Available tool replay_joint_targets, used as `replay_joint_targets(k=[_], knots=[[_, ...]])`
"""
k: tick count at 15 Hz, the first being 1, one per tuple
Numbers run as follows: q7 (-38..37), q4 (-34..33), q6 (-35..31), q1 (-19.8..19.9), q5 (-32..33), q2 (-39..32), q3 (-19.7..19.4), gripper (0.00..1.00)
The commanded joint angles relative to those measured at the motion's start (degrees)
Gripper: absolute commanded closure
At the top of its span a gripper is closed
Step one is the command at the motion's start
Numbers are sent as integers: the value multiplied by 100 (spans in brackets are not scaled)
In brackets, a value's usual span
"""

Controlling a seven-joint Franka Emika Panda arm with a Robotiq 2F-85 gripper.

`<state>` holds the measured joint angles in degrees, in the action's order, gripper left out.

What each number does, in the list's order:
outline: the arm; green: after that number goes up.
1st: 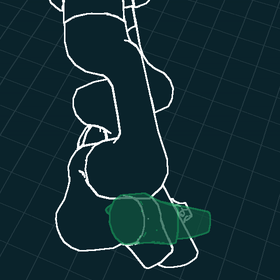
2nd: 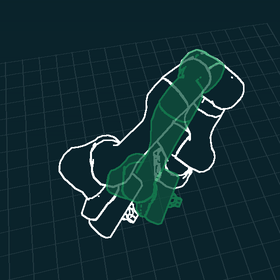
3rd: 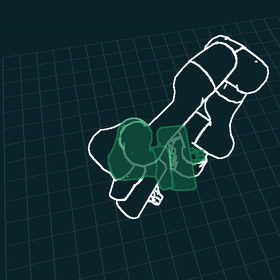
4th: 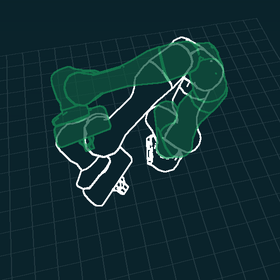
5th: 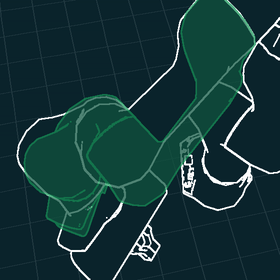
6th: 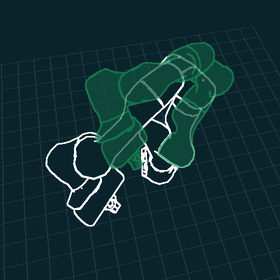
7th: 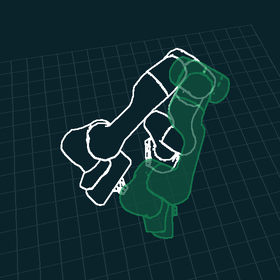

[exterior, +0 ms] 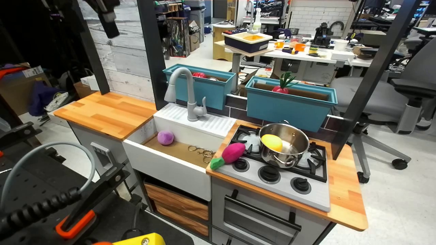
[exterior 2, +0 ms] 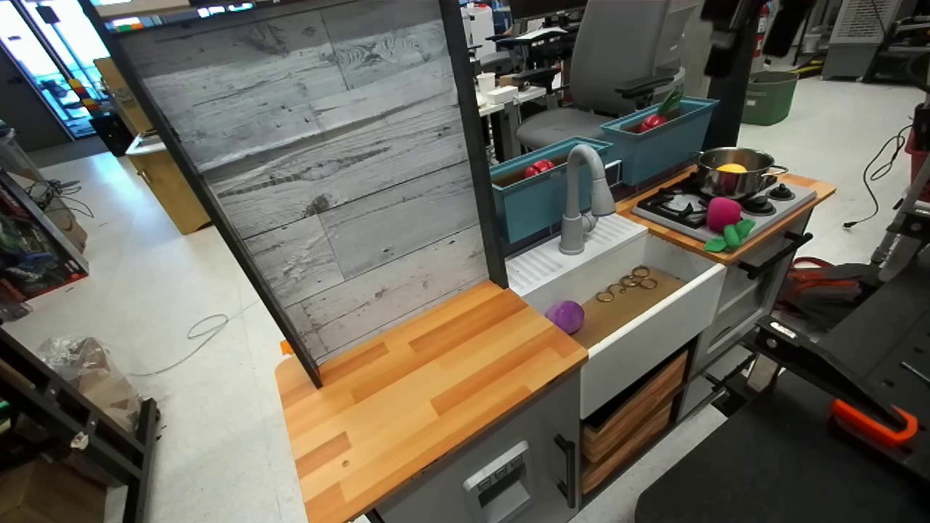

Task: Move the grey faucet to the left

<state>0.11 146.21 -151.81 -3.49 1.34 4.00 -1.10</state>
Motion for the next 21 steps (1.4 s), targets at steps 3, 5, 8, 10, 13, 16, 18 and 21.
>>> replay_joint_targets(k=[3,5,8,10,13,16,18,21], knots=[[-530,-629,-1799,78,792,-1755,-61,0],[-703,-933,-2361,-38,849,-2336,-223,0],[-697,-1380,-2949,-111,566,-3052,-320,0],[-661,-1692,-3192,-164,453,-3486,-382,0],[-626,-2092,-3381,-268,328,-4033,-455,0],[-568,-2417,-3378,-362,266,-4452,-497,0],[-564,-2629,-3340,-404,231,-4661,-495,0],[-517,-2936,-3359,-489,251,-4921,-502,0]])
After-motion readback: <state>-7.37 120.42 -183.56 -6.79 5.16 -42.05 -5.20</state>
